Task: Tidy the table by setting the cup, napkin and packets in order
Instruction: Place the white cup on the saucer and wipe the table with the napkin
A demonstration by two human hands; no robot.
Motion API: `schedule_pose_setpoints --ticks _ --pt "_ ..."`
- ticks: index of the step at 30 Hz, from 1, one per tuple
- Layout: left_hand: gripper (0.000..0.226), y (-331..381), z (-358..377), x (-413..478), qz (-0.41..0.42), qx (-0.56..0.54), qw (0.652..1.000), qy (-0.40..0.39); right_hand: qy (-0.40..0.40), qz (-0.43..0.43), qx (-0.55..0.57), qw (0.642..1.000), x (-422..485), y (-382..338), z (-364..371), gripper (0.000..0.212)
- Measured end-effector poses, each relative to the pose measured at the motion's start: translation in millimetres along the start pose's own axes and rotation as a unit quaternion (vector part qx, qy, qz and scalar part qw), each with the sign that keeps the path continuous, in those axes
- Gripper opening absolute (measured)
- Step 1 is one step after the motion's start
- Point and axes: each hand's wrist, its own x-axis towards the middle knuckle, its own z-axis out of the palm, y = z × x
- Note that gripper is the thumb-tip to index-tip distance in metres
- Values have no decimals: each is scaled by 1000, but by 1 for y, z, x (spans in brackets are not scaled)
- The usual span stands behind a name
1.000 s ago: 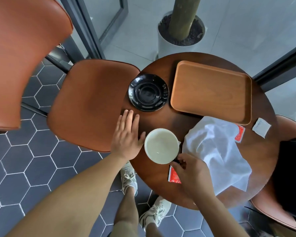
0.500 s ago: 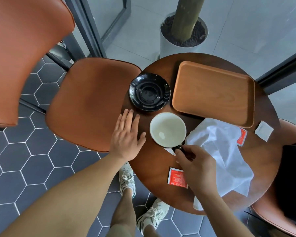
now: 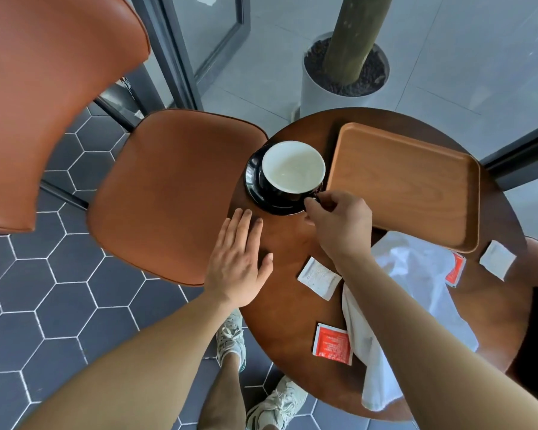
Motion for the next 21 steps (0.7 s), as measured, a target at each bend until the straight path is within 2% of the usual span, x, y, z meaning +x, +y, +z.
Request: schedule_pose_setpoints --ticks 10,21 --pt "64 -1 2 0 -1 -10 1000 4 5 25 13 1000 12 2 21 13" --pt "64 -1 1 1 -4 -4 1000 -12 -10 36 -1 999 9 2 25 17"
